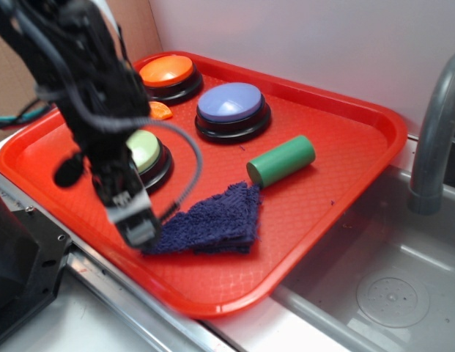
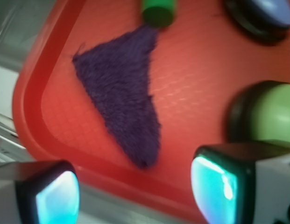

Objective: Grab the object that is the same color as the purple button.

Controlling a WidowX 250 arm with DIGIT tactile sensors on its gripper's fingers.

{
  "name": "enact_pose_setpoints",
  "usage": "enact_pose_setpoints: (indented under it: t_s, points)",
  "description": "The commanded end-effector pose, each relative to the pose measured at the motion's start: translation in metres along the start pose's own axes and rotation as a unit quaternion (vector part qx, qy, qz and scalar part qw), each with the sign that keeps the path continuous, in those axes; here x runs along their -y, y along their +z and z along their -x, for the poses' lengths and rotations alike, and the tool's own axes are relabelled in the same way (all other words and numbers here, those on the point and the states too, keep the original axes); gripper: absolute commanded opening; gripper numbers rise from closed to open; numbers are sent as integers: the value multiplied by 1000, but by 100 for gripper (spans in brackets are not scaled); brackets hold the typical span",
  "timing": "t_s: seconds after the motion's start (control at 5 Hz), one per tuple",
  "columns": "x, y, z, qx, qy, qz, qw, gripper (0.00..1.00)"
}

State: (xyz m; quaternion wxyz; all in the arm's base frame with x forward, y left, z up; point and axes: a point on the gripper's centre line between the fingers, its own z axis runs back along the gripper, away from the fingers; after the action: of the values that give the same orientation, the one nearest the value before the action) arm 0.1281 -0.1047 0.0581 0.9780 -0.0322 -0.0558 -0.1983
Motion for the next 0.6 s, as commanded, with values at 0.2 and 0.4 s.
enact_pose_setpoints:
  t_s: [0.2, 0.4]
  points:
    - [31, -63, -44, -14, -85, 19, 996, 6]
    - [26, -51, -40, -10, -74, 35, 997, 0]
